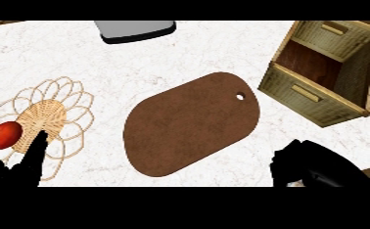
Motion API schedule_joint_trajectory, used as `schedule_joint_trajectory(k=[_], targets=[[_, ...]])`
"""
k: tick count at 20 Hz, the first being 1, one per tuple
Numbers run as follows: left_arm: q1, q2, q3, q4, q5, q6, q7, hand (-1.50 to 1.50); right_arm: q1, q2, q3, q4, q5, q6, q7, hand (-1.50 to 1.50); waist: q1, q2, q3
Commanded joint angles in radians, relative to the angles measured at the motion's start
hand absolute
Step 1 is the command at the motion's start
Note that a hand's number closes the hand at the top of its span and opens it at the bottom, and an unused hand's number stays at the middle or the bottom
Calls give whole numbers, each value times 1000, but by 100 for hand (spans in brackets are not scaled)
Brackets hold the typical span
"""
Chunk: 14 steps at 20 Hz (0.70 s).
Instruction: Pick the cupcake from the cutting board and place it in the basket
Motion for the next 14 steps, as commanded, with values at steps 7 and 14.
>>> schedule_joint_trajectory(k=[7,14], targets=[[43,-28,-24,41,18,-22,32,0,116,-107,-457,-162,-532,58,55,150,20,17,-29],[14,-47,-63,58,2,-38,30,0,95,-243,-781,-86,-879,147,204,150,62,20,-30]])
